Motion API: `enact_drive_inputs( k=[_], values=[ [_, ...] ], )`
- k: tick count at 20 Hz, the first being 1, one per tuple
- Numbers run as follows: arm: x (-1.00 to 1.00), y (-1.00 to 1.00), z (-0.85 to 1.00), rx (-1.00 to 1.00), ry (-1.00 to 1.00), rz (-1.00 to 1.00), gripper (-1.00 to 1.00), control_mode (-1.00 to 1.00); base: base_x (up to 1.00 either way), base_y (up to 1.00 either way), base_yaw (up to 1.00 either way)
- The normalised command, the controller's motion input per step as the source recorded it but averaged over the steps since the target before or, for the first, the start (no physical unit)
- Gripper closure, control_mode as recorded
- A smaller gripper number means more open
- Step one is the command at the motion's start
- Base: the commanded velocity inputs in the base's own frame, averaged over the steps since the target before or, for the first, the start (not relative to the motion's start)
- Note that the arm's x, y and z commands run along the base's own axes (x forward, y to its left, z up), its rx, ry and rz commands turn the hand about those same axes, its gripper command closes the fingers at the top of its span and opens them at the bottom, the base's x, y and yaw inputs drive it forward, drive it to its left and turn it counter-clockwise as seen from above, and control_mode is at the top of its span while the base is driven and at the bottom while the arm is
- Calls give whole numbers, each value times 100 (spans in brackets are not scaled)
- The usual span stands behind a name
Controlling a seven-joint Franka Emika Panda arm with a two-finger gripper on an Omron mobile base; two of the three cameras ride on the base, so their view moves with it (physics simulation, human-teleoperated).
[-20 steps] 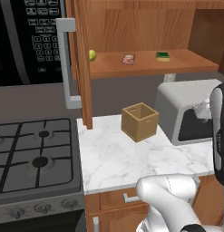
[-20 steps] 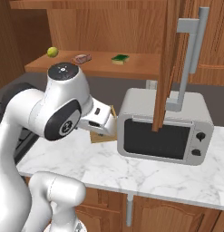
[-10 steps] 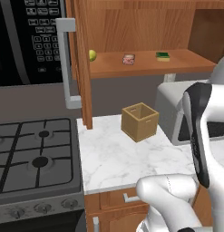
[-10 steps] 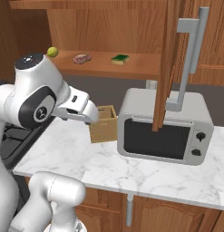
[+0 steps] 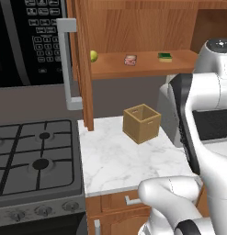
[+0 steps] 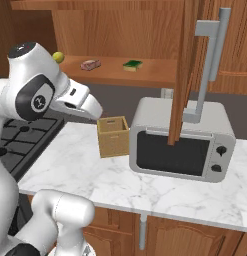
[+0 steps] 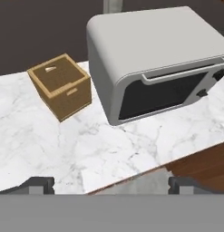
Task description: Pick the bar soap and sponge from the cabinet and place them on the counter.
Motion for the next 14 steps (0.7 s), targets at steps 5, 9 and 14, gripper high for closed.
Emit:
enact_drive_inputs(
  k=[5, 9, 14],
  values=[
    [52, 22, 9, 0, -19, -4, -100, -100, 0, 0, 0],
    [44, 12, 18, -6, -10, -1, -100, -100, 0, 0, 0],
    [38, 1, 24, -9, -1, 1, -100, -100, 0, 0, 0]
  ],
)
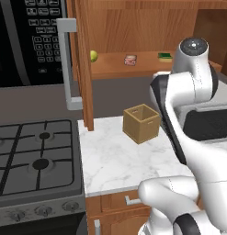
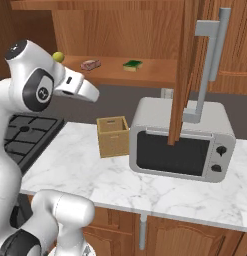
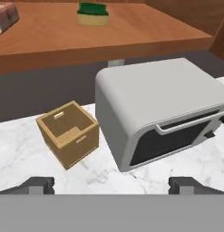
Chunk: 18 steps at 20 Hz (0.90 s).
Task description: Pick the bar soap and sponge from the cabinet and place them on the counter.
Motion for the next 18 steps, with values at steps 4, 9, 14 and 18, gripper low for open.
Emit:
enact_drive_inputs(
  k=[4, 9, 14, 18],
  values=[
    [42, -4, 20, -4, 0, 6, -100, -100, 0, 0, 0],
    [51, -7, 14, 0, 0, 4, -100, -100, 0, 0, 0],
    [42, -8, 12, 0, 0, 0, -100, -100, 0, 0, 0],
    [45, -12, 12, 0, 0, -2, -100, -100, 0, 0, 0]
  ],
)
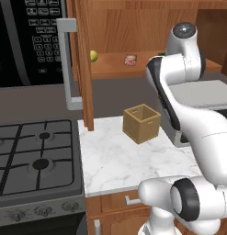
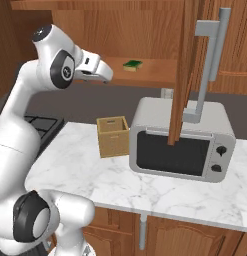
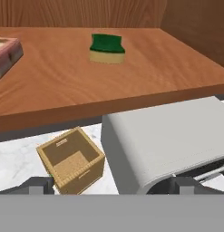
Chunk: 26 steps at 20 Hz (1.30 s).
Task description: Pick the bar soap and sponge from the cabinet and place them on the counter.
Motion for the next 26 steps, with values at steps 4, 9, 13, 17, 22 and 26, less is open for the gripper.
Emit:
enact_drive_inputs(
  k=[4, 9, 13, 17, 22, 26],
  values=[
    [46, -14, 8, 0, 0, -5, -100, -100, 0, 0, 0],
    [46, -16, 11, 0, 1, -6, -100, -100, 0, 0, 0],
    [48, -15, 11, 0, 1, -5, -100, -100, 0, 0, 0],
    [48, -16, 10, 0, 1, -5, -100, -100, 0, 0, 0],
    [41, -17, 1, 0, 0, -1, -100, -100, 0, 0, 0],
    [33, -29, -26, 2, 0, 0, -100, -100, 0, 0, 0]
  ],
)
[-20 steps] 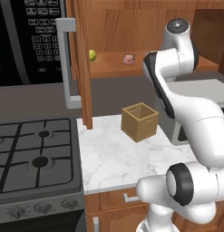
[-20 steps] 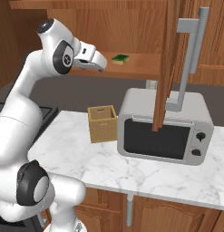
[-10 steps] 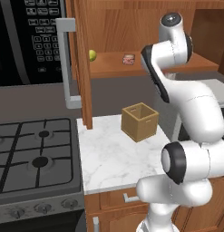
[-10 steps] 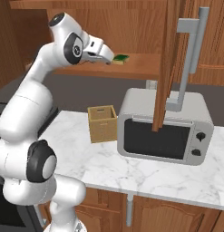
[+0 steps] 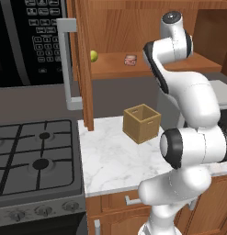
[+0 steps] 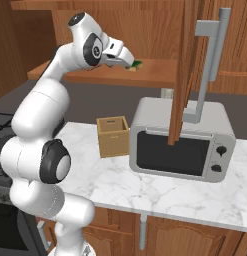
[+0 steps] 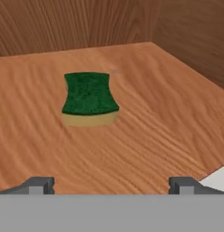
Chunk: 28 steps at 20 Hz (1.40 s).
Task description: Pick the bar soap and sponge from the cabinet and place them on the counter.
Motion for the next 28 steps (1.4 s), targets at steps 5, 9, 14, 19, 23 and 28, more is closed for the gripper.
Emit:
enact_drive_inputs(
  k=[5, 9, 14, 19, 23, 28],
  values=[
    [71, -23, -1, 0, 1, 3, -100, -100, 0, 0, 0],
    [64, -2, 17, -2, 8, 0, -100, -100, 0, 0, 0],
    [49, 0, 15, 0, 9, 0, -100, -100, 0, 0, 0],
    [41, -6, 4, 0, 5, 0, -100, -100, 0, 0, 0],
    [37, -9, -4, 0, 4, 0, -100, -100, 0, 0, 0],
    [22, -4, -5, 0, 5, 0, -100, -100, 0, 0, 0]
  ],
)
